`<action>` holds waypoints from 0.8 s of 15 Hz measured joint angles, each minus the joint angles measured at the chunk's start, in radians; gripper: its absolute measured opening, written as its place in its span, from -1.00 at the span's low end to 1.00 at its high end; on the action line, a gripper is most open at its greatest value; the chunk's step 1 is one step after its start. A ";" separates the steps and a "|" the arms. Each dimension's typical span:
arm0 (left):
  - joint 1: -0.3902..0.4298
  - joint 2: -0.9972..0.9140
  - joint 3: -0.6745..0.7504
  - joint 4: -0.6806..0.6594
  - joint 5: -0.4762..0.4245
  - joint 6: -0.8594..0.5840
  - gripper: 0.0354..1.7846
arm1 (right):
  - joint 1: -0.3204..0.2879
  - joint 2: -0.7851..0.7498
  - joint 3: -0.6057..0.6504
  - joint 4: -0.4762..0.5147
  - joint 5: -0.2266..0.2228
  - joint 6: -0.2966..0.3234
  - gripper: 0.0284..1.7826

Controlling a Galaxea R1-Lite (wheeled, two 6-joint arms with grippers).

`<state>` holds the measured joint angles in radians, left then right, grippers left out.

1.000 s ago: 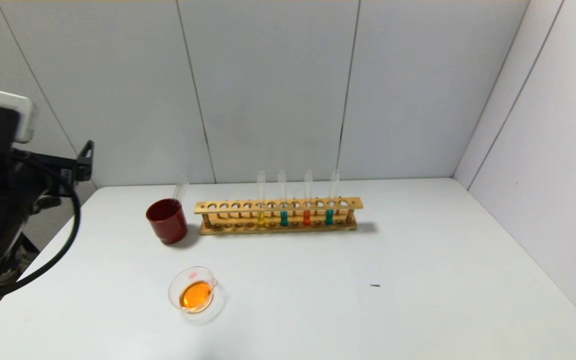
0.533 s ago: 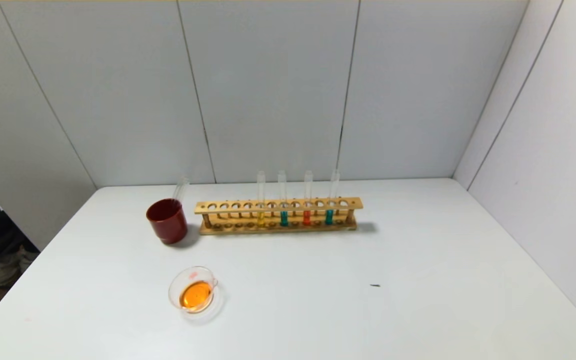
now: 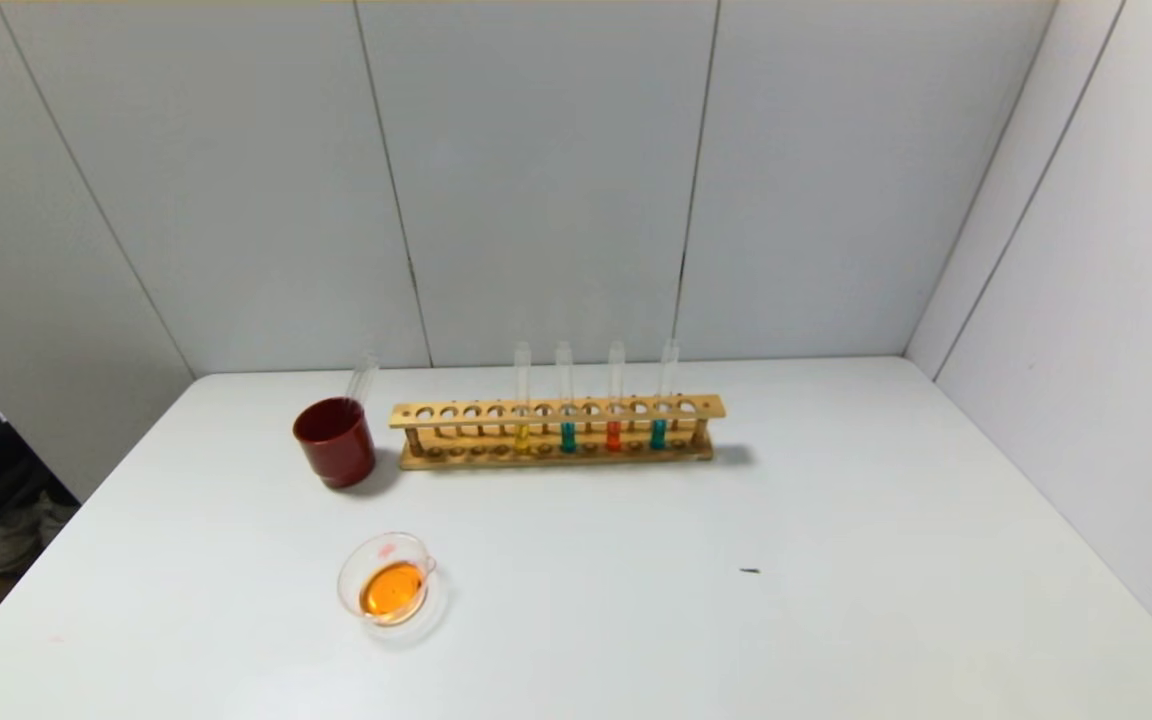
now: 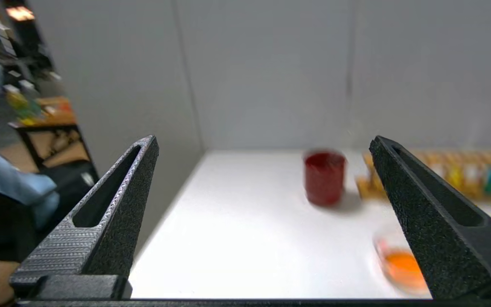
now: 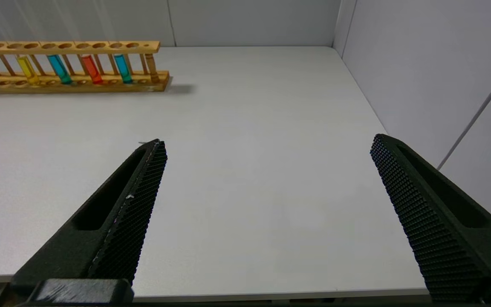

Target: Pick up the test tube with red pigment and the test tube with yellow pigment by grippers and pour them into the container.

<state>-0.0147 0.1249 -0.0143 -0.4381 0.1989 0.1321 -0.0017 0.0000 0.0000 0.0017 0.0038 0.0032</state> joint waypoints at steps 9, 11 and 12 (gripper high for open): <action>0.013 -0.126 0.009 0.467 -0.227 -0.057 0.96 | 0.000 0.000 0.000 0.000 0.000 0.000 0.96; 0.013 -0.127 0.008 0.464 -0.228 -0.055 0.96 | 0.000 0.000 0.000 0.000 0.000 0.000 0.96; 0.013 -0.127 0.009 0.464 -0.229 -0.054 0.96 | 0.000 0.000 0.000 0.000 0.000 0.000 0.96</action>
<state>-0.0017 -0.0023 -0.0053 0.0264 -0.0302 0.0779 -0.0017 0.0000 0.0000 0.0017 0.0043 0.0032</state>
